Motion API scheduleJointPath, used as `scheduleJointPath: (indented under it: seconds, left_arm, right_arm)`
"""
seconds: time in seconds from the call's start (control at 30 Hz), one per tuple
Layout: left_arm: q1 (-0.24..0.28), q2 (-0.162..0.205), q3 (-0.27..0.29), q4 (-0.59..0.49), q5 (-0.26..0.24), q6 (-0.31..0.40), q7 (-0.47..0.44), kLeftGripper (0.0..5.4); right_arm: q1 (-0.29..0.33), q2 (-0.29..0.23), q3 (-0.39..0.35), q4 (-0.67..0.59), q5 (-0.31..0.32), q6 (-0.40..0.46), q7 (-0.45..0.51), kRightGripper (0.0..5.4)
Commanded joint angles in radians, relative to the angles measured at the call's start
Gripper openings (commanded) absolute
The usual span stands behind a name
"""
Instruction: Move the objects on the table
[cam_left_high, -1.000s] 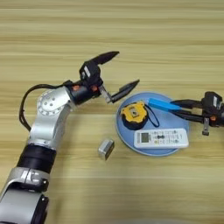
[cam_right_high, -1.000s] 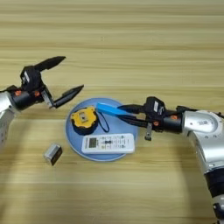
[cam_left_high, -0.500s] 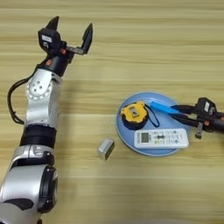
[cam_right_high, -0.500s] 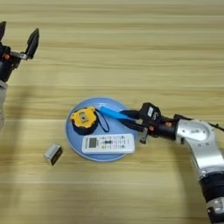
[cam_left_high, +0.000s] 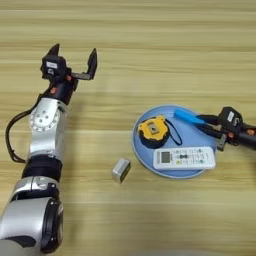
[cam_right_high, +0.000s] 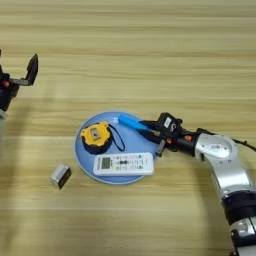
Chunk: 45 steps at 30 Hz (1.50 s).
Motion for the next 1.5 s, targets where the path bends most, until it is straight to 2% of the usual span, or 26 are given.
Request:
scheduleJointPath:
  seconds: [0.03, 0.33, 0.63, 0.67, 1.1, 1.5]
  left_arm:
    - [0.058, 0.004, -0.014, -0.018, 0.013, 0.009, -0.007, 5.40]
    - [0.152, 0.004, -0.020, -0.109, -0.005, 0.038, -0.029, 5.40]
    - [0.151, 0.004, -0.011, -0.111, -0.012, 0.045, -0.029, 5.40]
    - [0.150, 0.005, -0.010, -0.110, -0.012, 0.044, -0.029, 5.40]
    - [0.137, 0.005, 0.001, -0.088, -0.013, 0.038, -0.033, 5.40]
    - [0.131, 0.002, 0.003, -0.075, -0.014, 0.039, -0.036, 5.40]
  right_arm:
    - [-0.021, 0.007, 0.012, -0.024, -0.012, 0.018, -0.005, 0.79]
    - [-0.006, 0.009, 0.035, -0.055, -0.020, 0.042, -0.003, 0.79]
    - [0.000, -0.001, 0.037, -0.030, -0.022, 0.046, 0.001, 0.79]
    - [0.000, -0.001, 0.038, -0.026, -0.020, 0.047, 0.006, 1.08]
    - [-0.018, 0.007, 0.027, -0.009, -0.014, 0.028, -0.003, 2.50]
    - [-0.022, 0.023, 0.018, -0.096, 0.014, 0.018, -0.004, 3.68]
